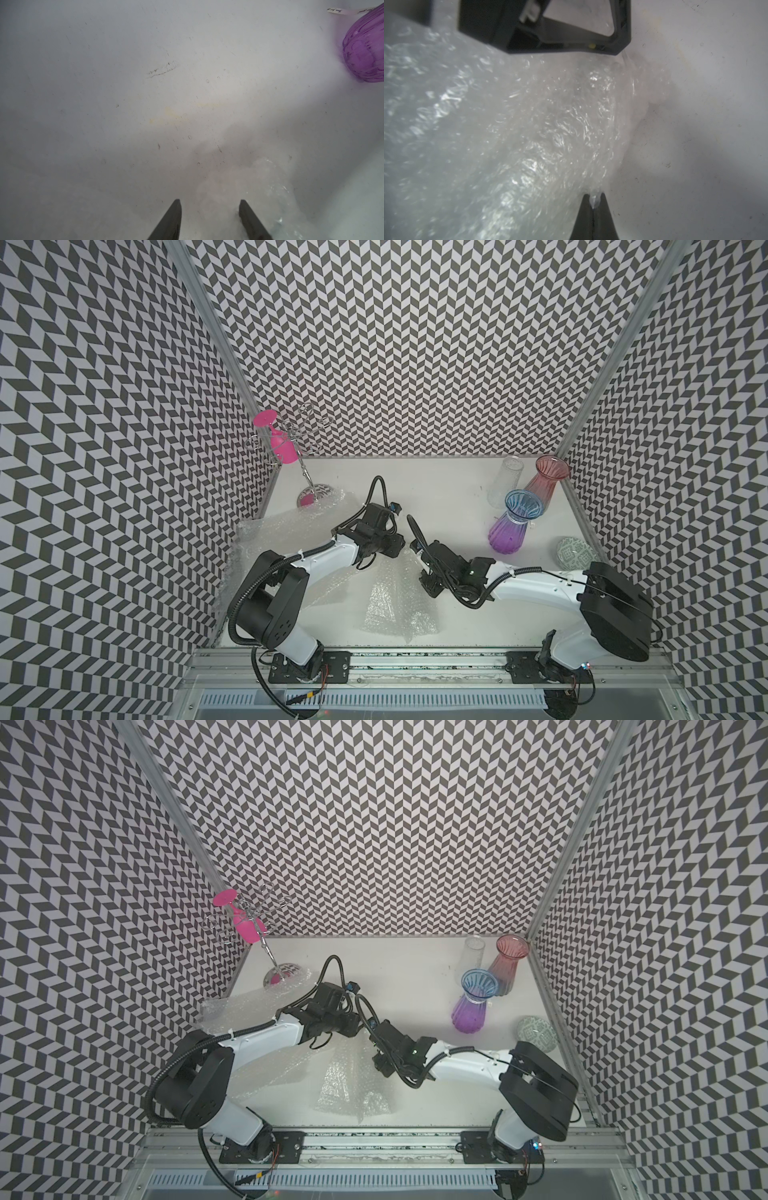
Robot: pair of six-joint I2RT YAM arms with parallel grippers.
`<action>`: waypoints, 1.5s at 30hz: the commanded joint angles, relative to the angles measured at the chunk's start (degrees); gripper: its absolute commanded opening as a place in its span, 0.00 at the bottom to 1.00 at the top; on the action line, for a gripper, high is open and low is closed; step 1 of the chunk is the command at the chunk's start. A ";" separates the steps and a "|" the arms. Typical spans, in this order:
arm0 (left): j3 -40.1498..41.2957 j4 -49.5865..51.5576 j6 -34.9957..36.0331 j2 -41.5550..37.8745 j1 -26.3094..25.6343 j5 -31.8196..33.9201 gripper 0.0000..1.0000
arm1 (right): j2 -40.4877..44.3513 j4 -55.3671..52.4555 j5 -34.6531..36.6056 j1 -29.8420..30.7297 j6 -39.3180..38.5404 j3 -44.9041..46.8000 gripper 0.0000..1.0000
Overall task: Unwrap the vase from the bubble wrap
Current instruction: Unwrap the bubble wrap at the center of the board.
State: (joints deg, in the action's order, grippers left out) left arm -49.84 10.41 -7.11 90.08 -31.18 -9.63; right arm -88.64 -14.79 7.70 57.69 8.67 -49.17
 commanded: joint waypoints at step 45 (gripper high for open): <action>1.73 -18.83 -27.04 -3.92 2.99 -1.92 0.00 | -2.94 -1.73 -0.15 0.32 0.67 -0.49 0.00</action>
State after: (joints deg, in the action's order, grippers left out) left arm -47.75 2.07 -25.78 88.99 -29.91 -11.29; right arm -90.54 -14.83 9.58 57.56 8.62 -50.41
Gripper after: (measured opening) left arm 0.048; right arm 0.042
